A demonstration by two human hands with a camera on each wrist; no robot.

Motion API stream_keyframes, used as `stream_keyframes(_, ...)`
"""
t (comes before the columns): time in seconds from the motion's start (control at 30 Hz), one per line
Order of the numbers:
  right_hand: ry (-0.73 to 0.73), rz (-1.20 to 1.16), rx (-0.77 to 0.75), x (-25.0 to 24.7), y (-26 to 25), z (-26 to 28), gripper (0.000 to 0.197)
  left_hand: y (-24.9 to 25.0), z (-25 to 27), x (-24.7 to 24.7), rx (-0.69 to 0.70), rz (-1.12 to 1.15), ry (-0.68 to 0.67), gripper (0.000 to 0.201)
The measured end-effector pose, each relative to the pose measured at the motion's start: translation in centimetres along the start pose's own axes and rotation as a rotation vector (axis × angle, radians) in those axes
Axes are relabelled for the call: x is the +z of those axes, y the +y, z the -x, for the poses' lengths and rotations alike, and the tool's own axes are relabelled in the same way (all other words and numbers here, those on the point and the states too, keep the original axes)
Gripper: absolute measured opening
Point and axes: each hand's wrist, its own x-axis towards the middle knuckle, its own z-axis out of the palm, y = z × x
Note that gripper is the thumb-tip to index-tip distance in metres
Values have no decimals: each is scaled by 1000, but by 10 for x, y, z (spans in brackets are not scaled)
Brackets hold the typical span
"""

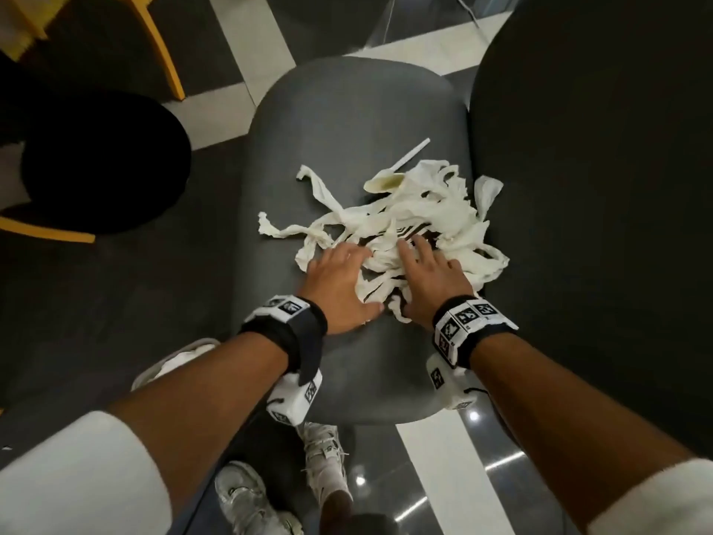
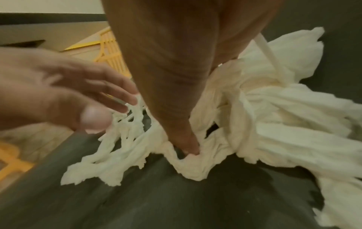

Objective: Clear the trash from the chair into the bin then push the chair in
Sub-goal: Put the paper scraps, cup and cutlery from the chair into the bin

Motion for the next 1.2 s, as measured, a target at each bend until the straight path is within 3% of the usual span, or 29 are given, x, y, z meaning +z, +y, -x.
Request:
stream_keyframes(0.1,63,-43,-44,-3,-1,0,100,5,2,26,-29,-201,-91,97)
stream_keyframes(0.2,139,24,-58,-14,3,7,88,-2,-2,36,-28,-287,-42,58)
stream_keyframes(0.27,93,144,11,-18,7,16,80,-6,-5,34,-30,-203,18,32)
stream_keyframes(0.43,-99,126,251,-15,17,19,75,-13,-15,15,-120,34,61,29)
stream_keyframes(0.53,-104,13,213,-10,22,15,67,-17,-13,14,-133,91,65,29)
stream_keyframes(0.77,-53,37,81,-21,1,20,38,-27,14,12,-172,182,119,21)
stream_keyframes(0.87,53,59,-5,-36,-31,31,25,-33,27,5,-216,263,137,36)
stream_keyframes(1.03,107,-49,-115,-60,-95,43,19,-50,50,-7,-139,423,62,77)
stream_keyframes(1.2,2,-203,-129,-79,-132,45,22,-62,64,-8,-41,607,29,99)
